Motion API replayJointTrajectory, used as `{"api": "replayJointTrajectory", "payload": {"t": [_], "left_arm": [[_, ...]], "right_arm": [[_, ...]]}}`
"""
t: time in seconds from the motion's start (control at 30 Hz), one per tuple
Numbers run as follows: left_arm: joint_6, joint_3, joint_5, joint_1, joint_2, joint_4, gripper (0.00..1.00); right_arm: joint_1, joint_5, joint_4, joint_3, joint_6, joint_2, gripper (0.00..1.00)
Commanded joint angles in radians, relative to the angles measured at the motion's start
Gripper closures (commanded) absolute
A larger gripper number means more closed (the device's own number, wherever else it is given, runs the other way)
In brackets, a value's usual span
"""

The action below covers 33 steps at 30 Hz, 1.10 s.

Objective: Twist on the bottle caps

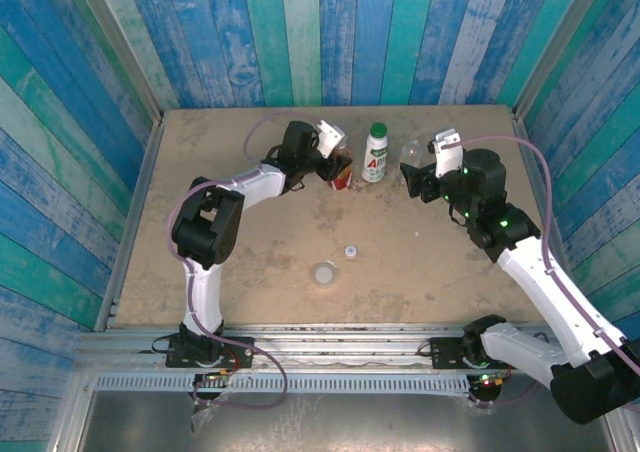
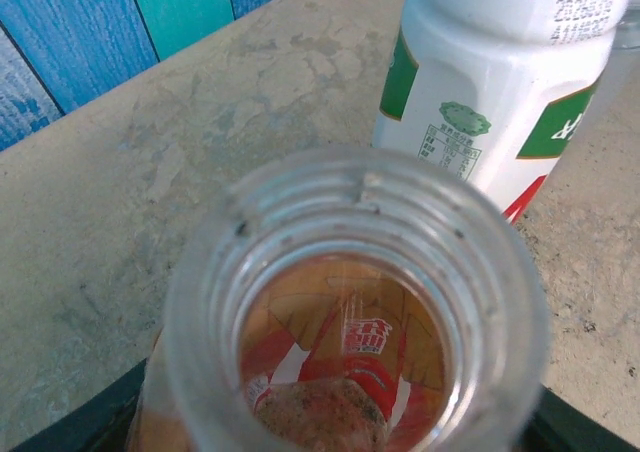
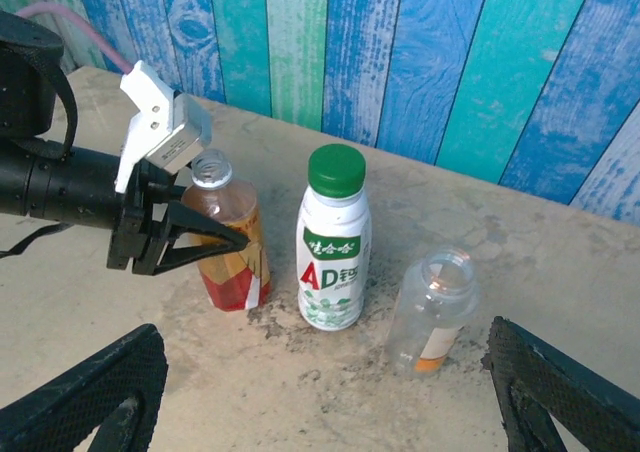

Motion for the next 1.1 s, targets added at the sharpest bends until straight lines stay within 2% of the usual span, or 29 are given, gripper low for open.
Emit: {"api": "replayJointTrajectory", "payload": {"t": [0.0, 0.07, 0.13, 0.37, 0.47, 0.57, 0.8, 0.97, 1.07], "left_arm": [[0.005, -0.080, 0.027, 0.000, -0.074, -0.019, 0.42], [0.005, -0.122, 0.038, 0.001, -0.118, -0.007, 0.42], [-0.002, -0.171, 0.047, 0.001, -0.168, 0.008, 0.42], [-0.025, -0.367, 0.040, -0.003, -0.363, 0.038, 0.41], [-0.019, -0.435, 0.018, -0.023, -0.437, 0.025, 0.41], [-0.007, -0.492, -0.019, -0.056, -0.507, 0.003, 0.40], [-0.039, -0.646, -0.040, -0.114, -0.617, 0.061, 0.40], [-0.049, -0.709, -0.025, -0.140, -0.658, 0.083, 0.40], [-0.062, -0.745, -0.002, -0.144, -0.679, 0.122, 0.39]], "right_arm": [[-0.002, -0.034, 0.012, -0.019, 0.059, -0.013, 0.09], [-0.003, -0.071, 0.015, -0.026, 0.075, -0.020, 0.00], [-0.004, -0.062, 0.021, -0.039, 0.140, -0.037, 0.00], [-0.030, -0.202, 0.110, -0.133, 0.224, -0.084, 0.00], [-0.028, -0.264, 0.134, -0.164, 0.206, -0.090, 0.00], [-0.026, -0.273, 0.109, -0.170, 0.233, -0.087, 0.02], [0.046, -0.176, 0.020, -0.183, 0.212, -0.071, 0.01], [0.140, -0.080, -0.012, -0.192, 0.224, -0.062, 0.01], [0.211, 0.021, -0.037, -0.192, 0.229, -0.035, 0.02]]}}
